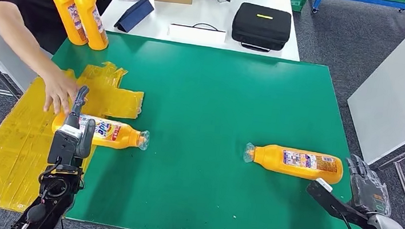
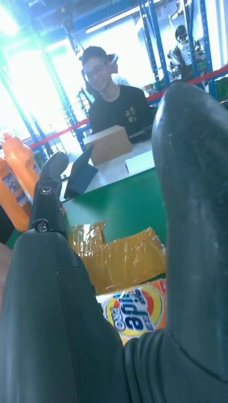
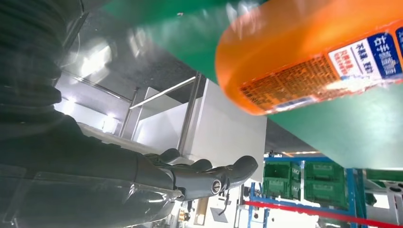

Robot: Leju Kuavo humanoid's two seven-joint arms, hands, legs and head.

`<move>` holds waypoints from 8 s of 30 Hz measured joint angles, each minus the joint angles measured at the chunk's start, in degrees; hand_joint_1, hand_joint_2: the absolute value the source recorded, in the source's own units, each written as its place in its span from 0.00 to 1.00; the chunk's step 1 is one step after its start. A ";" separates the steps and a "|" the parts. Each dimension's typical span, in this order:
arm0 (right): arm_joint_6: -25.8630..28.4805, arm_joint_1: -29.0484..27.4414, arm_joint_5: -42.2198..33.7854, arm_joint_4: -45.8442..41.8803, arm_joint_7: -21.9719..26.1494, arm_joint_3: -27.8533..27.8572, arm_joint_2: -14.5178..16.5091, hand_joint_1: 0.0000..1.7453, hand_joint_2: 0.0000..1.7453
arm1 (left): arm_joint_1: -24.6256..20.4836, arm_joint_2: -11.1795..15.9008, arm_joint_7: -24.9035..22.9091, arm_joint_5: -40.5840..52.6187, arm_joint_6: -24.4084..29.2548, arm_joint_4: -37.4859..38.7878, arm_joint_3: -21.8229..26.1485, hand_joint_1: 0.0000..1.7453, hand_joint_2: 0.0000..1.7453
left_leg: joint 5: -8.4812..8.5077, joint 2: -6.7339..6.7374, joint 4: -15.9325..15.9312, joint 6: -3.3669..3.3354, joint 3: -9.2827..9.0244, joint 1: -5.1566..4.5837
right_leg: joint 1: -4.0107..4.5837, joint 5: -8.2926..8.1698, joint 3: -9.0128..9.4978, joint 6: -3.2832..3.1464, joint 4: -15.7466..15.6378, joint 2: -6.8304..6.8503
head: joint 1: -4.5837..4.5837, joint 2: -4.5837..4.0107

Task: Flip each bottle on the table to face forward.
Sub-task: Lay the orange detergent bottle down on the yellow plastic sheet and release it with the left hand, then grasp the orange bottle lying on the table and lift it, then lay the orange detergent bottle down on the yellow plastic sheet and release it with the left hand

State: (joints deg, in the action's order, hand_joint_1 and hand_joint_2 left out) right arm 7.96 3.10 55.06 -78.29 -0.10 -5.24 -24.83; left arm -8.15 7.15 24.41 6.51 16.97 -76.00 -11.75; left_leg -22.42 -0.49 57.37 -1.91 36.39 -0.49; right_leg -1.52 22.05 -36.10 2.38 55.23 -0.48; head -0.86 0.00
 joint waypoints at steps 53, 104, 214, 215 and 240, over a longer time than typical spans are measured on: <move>-10.34 27.55 4.10 35.75 -2.30 -22.97 6.56 1.00 1.00 | 2.19 2.26 0.74 -7.12 3.16 -6.68 -4.30 0.00 0.00 | 0.01 0.27 0.01 -0.23 -0.74 0.00 | 0.01 -0.05 0.64 0.01 -0.09 -0.27 | 0.01 0.00; 2.66 13.25 -28.09 -5.48 8.22 -22.63 25.50 1.00 1.00 | 4.88 -8.49 -9.31 -35.57 -21.05 -15.08 -12.85 0.00 1.00 | -0.04 0.30 0.00 -0.03 0.14 0.11 | 0.13 -0.02 -0.16 -0.04 -0.08 -0.27 | -0.08 0.00; 7.02 28.18 -22.80 24.74 7.74 -30.03 39.77 1.00 1.00 | -17.82 -14.93 -12.93 -34.60 -12.44 8.47 -20.78 0.03 1.00 | 0.02 0.29 0.02 -0.02 0.21 0.12 | 0.13 -0.05 -0.20 -0.01 -0.04 -0.27 | -0.09 0.00; 7.02 28.33 -22.68 24.76 7.72 -30.05 39.90 1.00 1.00 | -17.76 -14.93 -13.09 -34.35 -12.58 8.84 -21.13 0.03 1.00 | 0.02 0.29 0.02 -0.02 0.21 0.13 | 0.14 -0.05 -0.20 -0.01 -0.04 -0.27 | -0.10 0.00; 7.07 29.06 -22.52 26.12 7.73 -29.88 40.26 0.17 0.75 | -18.77 -14.93 -12.80 -34.83 -15.19 13.40 -22.41 1.00 1.00 | 0.02 0.27 0.02 -0.03 0.23 0.14 | 0.15 -0.05 -0.20 -0.01 -0.04 -0.25 | -0.07 0.00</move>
State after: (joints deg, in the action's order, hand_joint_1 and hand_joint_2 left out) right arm 15.02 32.16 32.54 -52.17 7.63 -35.12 15.43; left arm -26.93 -7.78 11.61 -28.33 1.78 -62.60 -34.16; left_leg -22.40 -0.22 57.39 -1.94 36.61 -0.35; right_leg -1.37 22.00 -36.31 2.36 55.19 -0.73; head -0.92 0.00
